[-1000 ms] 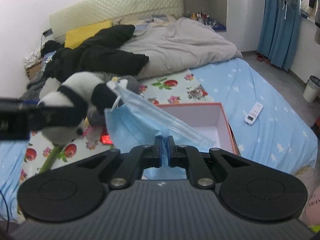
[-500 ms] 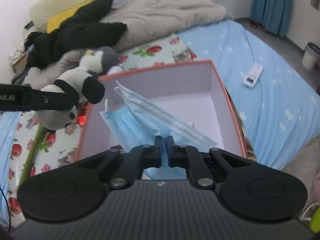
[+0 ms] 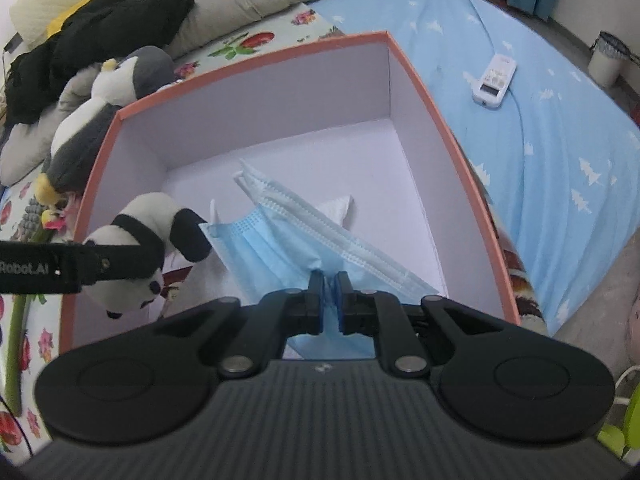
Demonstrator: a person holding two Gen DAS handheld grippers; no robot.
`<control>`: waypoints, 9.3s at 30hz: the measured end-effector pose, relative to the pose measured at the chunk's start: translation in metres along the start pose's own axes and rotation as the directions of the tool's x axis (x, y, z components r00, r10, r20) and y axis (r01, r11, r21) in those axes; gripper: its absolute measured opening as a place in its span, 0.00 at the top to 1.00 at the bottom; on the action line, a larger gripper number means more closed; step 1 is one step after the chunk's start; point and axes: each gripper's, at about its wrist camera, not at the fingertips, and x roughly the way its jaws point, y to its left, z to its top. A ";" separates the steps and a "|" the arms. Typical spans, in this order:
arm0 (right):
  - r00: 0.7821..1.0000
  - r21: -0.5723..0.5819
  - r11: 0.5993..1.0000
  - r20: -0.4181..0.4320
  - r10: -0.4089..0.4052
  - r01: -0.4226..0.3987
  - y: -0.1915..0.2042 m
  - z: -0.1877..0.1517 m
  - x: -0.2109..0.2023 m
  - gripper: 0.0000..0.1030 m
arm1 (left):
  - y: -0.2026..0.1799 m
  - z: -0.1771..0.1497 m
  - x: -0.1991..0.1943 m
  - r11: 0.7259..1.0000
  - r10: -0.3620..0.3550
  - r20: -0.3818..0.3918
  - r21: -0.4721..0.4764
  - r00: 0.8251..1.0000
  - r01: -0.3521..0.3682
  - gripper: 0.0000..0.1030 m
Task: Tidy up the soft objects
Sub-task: 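Open the right tool over the box while the left tool drops the panda inside, then withdraw both tools from the box back over the bed, then move both tools down toward the yellow bird toy and clear plastic piece, then grasp the yellow feathered bird toy with the left tool while the right tool reaches toward the clear plastic piece, then grasp the clear plastic piece with the right tool while the left tool holds the bird toy, then carry the bird toy with the left tool while the right tool carries the plastic piece to the box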
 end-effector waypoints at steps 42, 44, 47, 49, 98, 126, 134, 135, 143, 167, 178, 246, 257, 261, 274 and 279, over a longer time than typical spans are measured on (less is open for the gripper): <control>0.881 -0.243 0.957 0.403 0.248 -0.159 0.094 -0.113 -0.204 0.57 | 0.012 -0.198 -0.280 0.997 0.069 0.561 -0.019 0.825 -0.071 0.37; 0.881 -0.249 0.952 0.391 0.265 -0.176 0.098 -0.121 -0.201 0.57 | 0.021 -0.210 -0.284 0.998 0.067 0.561 -0.043 0.825 -0.051 0.37; 0.884 -0.267 0.945 0.374 0.282 -0.188 0.104 -0.132 -0.194 0.57 | 0.032 -0.230 -0.286 0.996 0.082 0.577 -0.067 0.812 -0.053 0.37; 0.887 -0.271 0.943 0.365 0.284 -0.191 0.108 -0.139 -0.192 0.57 | 0.038 -0.242 -0.285 0.994 0.104 0.583 -0.078 0.806 -0.072 0.37; 0.940 -0.371 0.897 0.144 0.309 -0.238 0.250 -0.104 -0.014 0.57 | 0.238 -0.202 -0.154 0.910 0.306 0.435 -0.395 0.847 -0.126 0.37; 0.954 -0.275 0.947 0.200 0.225 -0.166 0.306 -0.048 0.143 0.61 | 0.325 -0.055 -0.032 0.950 0.270 0.460 -0.271 0.846 -0.156 0.40; 0.946 -0.297 0.945 0.245 0.210 -0.133 0.318 -0.046 0.149 0.72 | 0.320 -0.047 -0.014 0.949 0.299 0.446 -0.229 0.844 -0.215 0.54; 0.946 -0.298 0.945 0.246 0.210 -0.132 0.318 -0.046 0.149 0.76 | 0.321 -0.047 -0.013 0.950 0.297 0.444 -0.229 0.845 -0.214 0.61; 0.947 -0.315 0.941 0.247 0.205 -0.121 0.321 -0.048 0.141 0.90 | 0.319 -0.054 -0.016 0.947 0.304 0.441 -0.238 0.844 -0.217 0.63; 0.954 -0.428 0.900 0.229 0.192 -0.078 0.283 -0.122 0.020 0.93 | 0.275 -0.227 -0.114 0.911 0.321 0.374 -0.373 0.870 -0.176 0.64; 0.973 -0.475 0.874 0.136 0.185 -0.100 0.249 -0.193 -0.018 0.93 | 0.238 -0.320 -0.127 0.888 0.317 0.332 -0.433 0.888 -0.155 0.64; 0.962 -0.506 0.840 0.066 0.265 -0.197 0.226 -0.192 -0.045 0.77 | 0.197 -0.334 -0.151 0.901 0.309 0.349 -0.405 0.885 -0.155 0.59; 0.917 -0.485 0.848 0.202 0.344 -0.212 0.217 -0.178 -0.123 0.77 | 0.157 -0.332 -0.219 0.920 0.311 0.468 -0.365 0.827 -0.140 0.59; 0.893 -0.481 0.849 0.252 0.373 -0.218 0.215 -0.174 -0.150 0.77 | 0.141 -0.332 -0.245 0.930 0.305 0.515 -0.344 0.801 -0.133 0.59; 0.831 -0.449 0.872 0.398 0.389 -0.193 0.193 -0.170 -0.215 0.77 | 0.085 -0.322 -0.303 0.968 0.213 0.657 -0.244 0.723 -0.064 0.59; 0.818 -0.414 0.896 0.451 0.357 -0.163 0.173 -0.165 -0.233 0.77 | 0.058 -0.308 -0.307 0.984 0.143 0.684 -0.177 0.715 -0.027 0.59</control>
